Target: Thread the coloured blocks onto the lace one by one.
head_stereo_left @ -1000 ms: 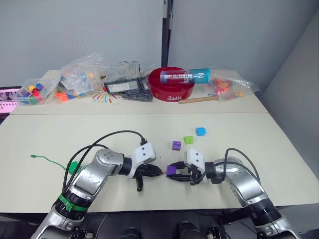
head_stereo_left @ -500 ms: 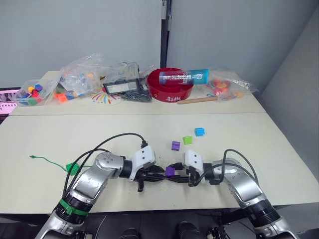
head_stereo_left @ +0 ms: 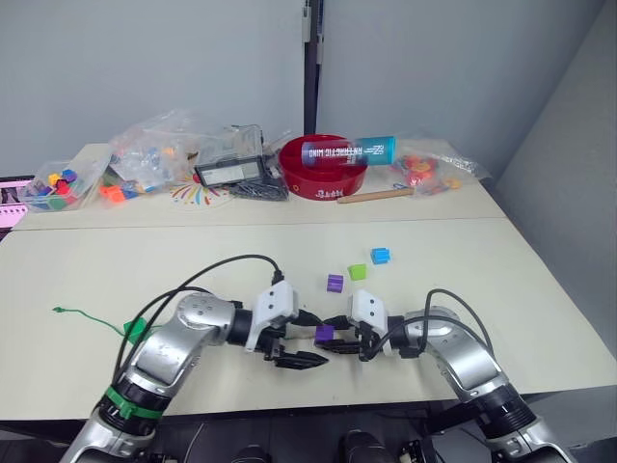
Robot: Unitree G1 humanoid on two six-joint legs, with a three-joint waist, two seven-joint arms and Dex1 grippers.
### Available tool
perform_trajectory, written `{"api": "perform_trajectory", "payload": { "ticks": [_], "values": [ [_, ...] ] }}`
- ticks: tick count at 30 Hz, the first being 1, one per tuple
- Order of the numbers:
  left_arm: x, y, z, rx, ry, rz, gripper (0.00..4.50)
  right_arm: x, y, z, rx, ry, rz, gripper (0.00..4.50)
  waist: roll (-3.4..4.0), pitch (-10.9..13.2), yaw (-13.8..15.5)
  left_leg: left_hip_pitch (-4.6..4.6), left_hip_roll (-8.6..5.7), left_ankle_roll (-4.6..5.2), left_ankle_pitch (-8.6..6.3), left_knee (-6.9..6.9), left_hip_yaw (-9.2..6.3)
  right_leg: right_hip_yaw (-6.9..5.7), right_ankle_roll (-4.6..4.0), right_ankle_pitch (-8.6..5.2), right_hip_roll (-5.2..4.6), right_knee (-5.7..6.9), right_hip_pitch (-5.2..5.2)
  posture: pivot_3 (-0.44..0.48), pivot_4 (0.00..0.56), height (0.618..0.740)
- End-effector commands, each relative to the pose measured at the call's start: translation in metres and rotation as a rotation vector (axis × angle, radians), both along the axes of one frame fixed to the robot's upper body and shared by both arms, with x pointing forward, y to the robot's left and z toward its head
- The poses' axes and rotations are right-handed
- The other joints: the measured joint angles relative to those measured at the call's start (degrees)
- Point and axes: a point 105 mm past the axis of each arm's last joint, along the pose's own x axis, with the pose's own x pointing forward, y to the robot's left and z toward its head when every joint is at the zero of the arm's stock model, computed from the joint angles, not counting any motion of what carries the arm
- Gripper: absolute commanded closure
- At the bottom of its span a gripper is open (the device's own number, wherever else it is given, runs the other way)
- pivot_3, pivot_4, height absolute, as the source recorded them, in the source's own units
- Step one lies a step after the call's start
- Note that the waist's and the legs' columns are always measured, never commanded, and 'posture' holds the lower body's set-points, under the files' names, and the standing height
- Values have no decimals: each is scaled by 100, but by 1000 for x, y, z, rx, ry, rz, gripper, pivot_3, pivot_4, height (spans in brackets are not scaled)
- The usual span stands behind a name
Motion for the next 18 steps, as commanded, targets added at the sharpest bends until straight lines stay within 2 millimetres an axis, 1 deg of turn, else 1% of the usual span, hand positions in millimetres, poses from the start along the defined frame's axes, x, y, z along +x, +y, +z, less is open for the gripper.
{"api": "perform_trajectory", "payload": {
  "ticks": [1,4,7,14,17,18],
  "values": [
    [4,14,0,0,-15,18,873,-10,-1,-25,-68,83,9,3316,0,0,1,0,0,1,0,-1,1,0,0,0,0,-2,0,0,150,740],
    [10,23,-4,9,-23,47,873,-10,-2,-24,-69,82,11,3316,-1,0,4,-1,0,1,-1,-1,0,-1,0,0,-1,-4,0,0,150,740],
    [11,27,-11,26,-26,44,873,-10,-4,-24,-69,83,13,3316,0,0,3,-2,0,1,-1,-1,1,-1,0,0,0,-3,-1,0,150,740],
    [14,33,-34,63,-29,68,873,-11,-6,-20,-67,79,10,3316,0,1,17,-4,0,2,-1,-3,2,-1,-1,-1,-2,-6,-2,0,150,740],
    [17,31,-40,65,-37,77,1721,-12,-6,-19,-66,79,6,3316,-1,1,46,-6,-1,2,-2,-3,2,-1,0,-2,-4,-9,-2,0,150,740],
    [18,31,-42,67,-42,79,2137,-12,-7,-19,-66,79,5,3316,0,1,51,-6,-2,2,-2,-3,2,-2,0,-1,-4,-11,-1,0,150,740]
  ]
}}
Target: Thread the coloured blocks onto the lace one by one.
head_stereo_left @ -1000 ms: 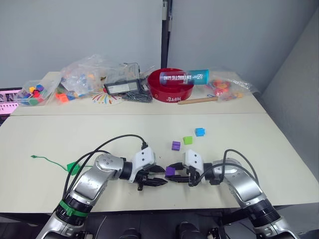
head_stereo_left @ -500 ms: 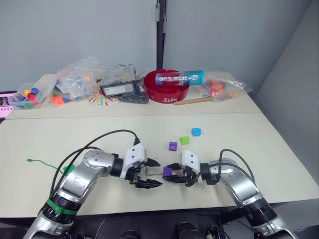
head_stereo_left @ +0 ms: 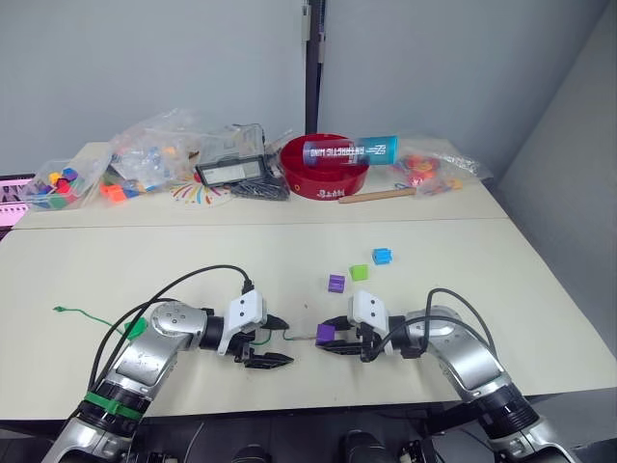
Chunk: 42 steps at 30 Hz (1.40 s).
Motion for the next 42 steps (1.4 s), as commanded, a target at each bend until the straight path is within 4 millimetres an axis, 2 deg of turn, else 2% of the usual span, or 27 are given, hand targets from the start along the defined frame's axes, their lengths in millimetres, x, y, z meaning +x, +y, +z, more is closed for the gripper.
{"api": "perform_trajectory", "payload": {
  "ticks": [1,3,7,16,25,32,37,42],
  "values": [
    [1,-3,-3,11,-25,-15,2371,-10,-4,-22,-52,91,-3,3316,0,0,11,0,-1,0,0,0,1,1,0,0,-1,0,0,0,150,740],
    [2,-5,-4,7,-27,-17,2968,-11,-4,-22,-51,92,-5,3316,0,0,17,0,-1,0,0,0,1,0,0,0,-1,0,0,0,150,740],
    [1,-10,-2,-5,-40,-31,4445,-12,-4,-22,-51,95,-3,3316,0,0,31,0,-1,2,-2,-2,1,0,2,-2,-1,-1,-1,0,150,740],
    [7,-21,8,-32,-92,-33,4445,-15,-3,-22,-47,100,5,3316,0,0,96,-1,-3,3,-2,-4,2,1,4,-2,-4,-5,0,0,150,740],
    [1,-40,36,-96,-129,-94,4445,-13,-3,-22,-48,94,2,3316,0,1,93,-3,-3,3,-2,-9,2,1,4,-3,-3,-7,-4,0,150,740],
    [2,-47,28,-73,-129,-99,4445,-12,-2,-21,-44,90,1,3316,0,1,96,-3,-4,3,-2,-11,2,1,4,-3,-4,-11,-4,0,150,740],
    [-3,-71,36,-123,-135,-153,4445,-12,-2,-21,-46,89,0,3316,-1,2,89,-5,-4,3,-2,-12,2,1,4,-3,-4,-13,-4,0,150,740],
    [-5,-70,19,-53,-115,-161,4445,-12,-2,-21,-42,89,-1,3316,-1,2,102,-4,-5,3,-2,-16,2,1,4,-3,-4,-22,0,0,150,740]
  ]
}}
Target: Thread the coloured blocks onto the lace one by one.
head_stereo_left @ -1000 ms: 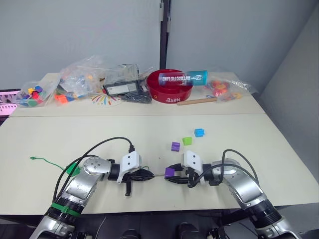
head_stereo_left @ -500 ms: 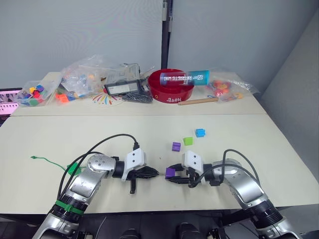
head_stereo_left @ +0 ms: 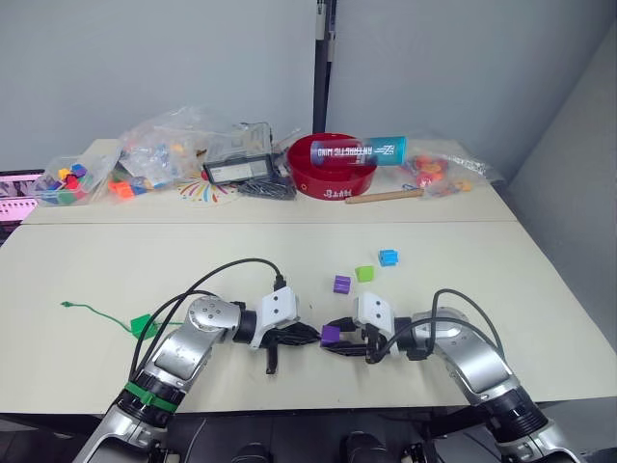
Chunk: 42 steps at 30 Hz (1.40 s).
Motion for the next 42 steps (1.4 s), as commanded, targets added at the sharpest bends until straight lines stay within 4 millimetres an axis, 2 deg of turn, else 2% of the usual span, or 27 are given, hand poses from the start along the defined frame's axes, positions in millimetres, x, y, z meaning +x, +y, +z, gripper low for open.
{"api": "perform_trajectory", "payload": {
  "ticks": [1,3,11,14,17,24,30,33,38,42],
  "values": [
    [-8,-19,12,-35,-60,-88,4445,-10,4,-22,-34,88,10,3316,0,0,1,1,0,0,0,0,0,0,0,0,0,-4,3,0,150,740],
    [-6,-15,19,-65,-40,-68,4445,-11,3,-22,-33,88,8,3316,0,0,1,2,0,0,0,0,0,0,0,0,0,-5,3,0,150,740],
    [-5,17,39,-82,-44,-22,1878,-12,-1,-24,-37,94,-1,3316,0,0,-13,0,1,0,0,-12,-1,-1,0,1,0,-16,1,0,150,740],
    [-6,34,30,-37,-30,-7,1878,-11,-2,-24,-38,94,-4,3316,1,0,-21,3,2,0,0,-22,0,-1,-1,1,0,-20,-1,0,150,740],
    [-3,44,19,-5,-27,16,1878,-10,-3,-24,-39,93,-5,3316,1,0,-10,4,3,0,0,-28,0,-2,-1,1,0,-26,0,0,150,740],
    [7,41,2,5,-48,31,1878,-9,-5,-22,-39,91,-8,3316,-1,1,-3,3,2,0,0,-28,1,-3,-2,2,-1,-27,0,0,150,740],
    [7,39,-11,26,-35,18,1878,-10,-6,-21,-36,91,-16,3316,-1,0,4,2,2,0,0,-28,1,-3,-3,2,-1,-28,0,0,150,740],
    [6,40,-14,32,-22,7,2651,-10,-6,-21,-36,89,-20,3316,-1,0,5,2,1,0,0,-28,1,-3,-3,2,-2,-28,2,0,150,740],
    [5,38,-12,19,-15,-7,4358,-9,-7,-20,-36,86,-26,3316,-1,0,4,2,1,0,0,-28,1,-3,-2,1,-2,-29,1,0,150,740],
    [3,34,-11,15,-22,-23,4476,-8,-7,-20,-36,84,-30,3316,-1,0,5,2,2,0,0,-28,1,-3,-2,2,-2,-30,1,0,150,740]
  ]
}}
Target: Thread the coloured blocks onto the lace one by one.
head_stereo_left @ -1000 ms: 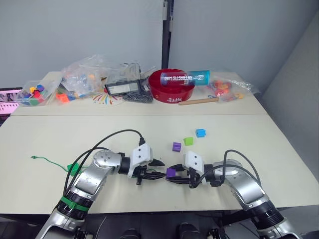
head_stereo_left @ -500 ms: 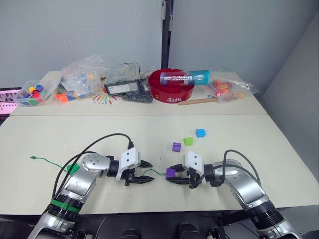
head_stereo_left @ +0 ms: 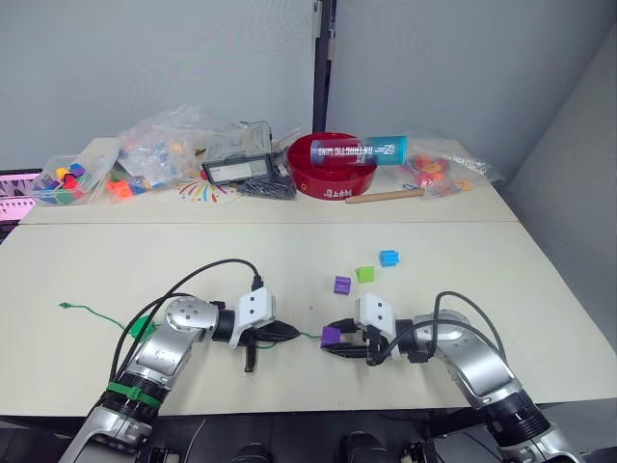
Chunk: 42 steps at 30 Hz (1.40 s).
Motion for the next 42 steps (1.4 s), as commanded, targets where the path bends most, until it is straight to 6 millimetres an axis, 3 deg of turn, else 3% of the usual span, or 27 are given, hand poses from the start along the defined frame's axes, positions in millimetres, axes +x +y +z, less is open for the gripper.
{"api": "perform_trajectory", "payload": {
  "ticks": [1,11,19,23,24,32,38,42],
  "values": [
    [-7,-7,-2,-4,7,-46,4476,-5,-7,-19,-54,76,-24,3316,0,0,-1,0,0,0,0,0,0,0,0,0,0,0,0,0,150,740],
    [-12,-28,21,-50,-36,-90,4476,-3,-6,-20,-54,72,-26,3316,0,0,-4,-1,0,0,0,0,0,0,0,0,0,1,0,0,150,740],
    [-12,-50,18,-48,-6,-99,4476,-1,-3,-20,-51,65,-24,3316,0,0,-1,0,-1,0,0,0,0,0,0,0,0,2,0,0,150,740],
    [-7,-46,17,-48,-6,-57,4476,-1,-2,-19,-48,63,-21,3316,0,0,-2,0,-1,0,0,1,0,1,0,1,0,1,2,0,150,740],
    [-6,-44,19,-53,-8,-49,3910,-1,-2,-19,-48,62,-21,3316,0,0,-1,1,-1,0,0,1,0,1,0,1,0,2,2,0,150,740],
    [-11,-17,29,-49,1,-37,1359,0,-2,-20,-47,64,-20,3316,0,0,-34,3,1,0,0,1,0,1,0,1,1,4,0,0,150,740],
    [-6,2,8,18,8,17,1359,1,-2,-19,-47,62,-21,3316,0,0,-30,4,1,-1,0,1,1,1,-1,1,2,5,1,0,150,740],
    [-2,3,0,25,14,21,1359,1,-3,-19,-48,62,-22,3316,0,0,-25,5,1,0,0,1,0,1,-2,2,2,5,1,0,150,740]
  ]
}}
